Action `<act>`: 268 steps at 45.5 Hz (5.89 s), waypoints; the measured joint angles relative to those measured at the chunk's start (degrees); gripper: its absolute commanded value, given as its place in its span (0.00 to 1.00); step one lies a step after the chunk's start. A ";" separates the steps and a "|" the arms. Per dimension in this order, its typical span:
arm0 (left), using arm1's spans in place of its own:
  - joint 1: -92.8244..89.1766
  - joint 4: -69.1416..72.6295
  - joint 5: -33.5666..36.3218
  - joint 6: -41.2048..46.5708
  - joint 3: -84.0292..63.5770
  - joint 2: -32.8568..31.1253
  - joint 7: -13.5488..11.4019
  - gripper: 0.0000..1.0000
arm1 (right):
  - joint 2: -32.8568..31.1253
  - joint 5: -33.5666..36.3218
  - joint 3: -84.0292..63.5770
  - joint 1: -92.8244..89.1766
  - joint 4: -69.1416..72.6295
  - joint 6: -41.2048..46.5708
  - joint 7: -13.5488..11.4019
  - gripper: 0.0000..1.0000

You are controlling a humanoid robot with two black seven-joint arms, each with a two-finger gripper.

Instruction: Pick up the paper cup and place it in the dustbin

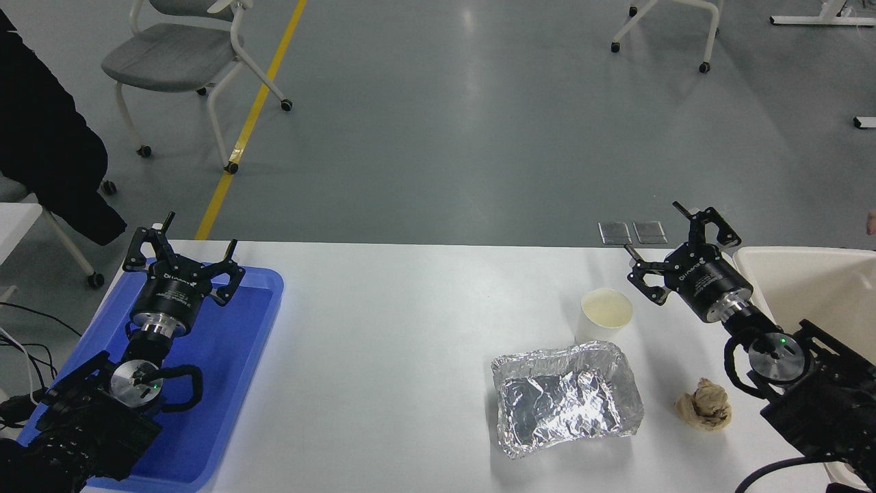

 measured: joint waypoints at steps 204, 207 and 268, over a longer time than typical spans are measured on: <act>0.18 0.02 -0.03 0.00 -0.03 -0.09 -0.18 1.00 | 4.01 -33.60 -90.07 32.71 13.80 -11.08 -3.94 0.00; 0.18 0.01 -0.03 0.00 -0.03 -0.09 -0.18 1.00 | 4.04 -33.63 -89.95 32.71 13.79 -11.12 -3.94 0.00; 0.26 0.02 0.00 0.00 -0.04 0.00 -0.09 1.00 | -0.69 -22.74 -112.94 90.12 46.77 3.13 -4.71 0.00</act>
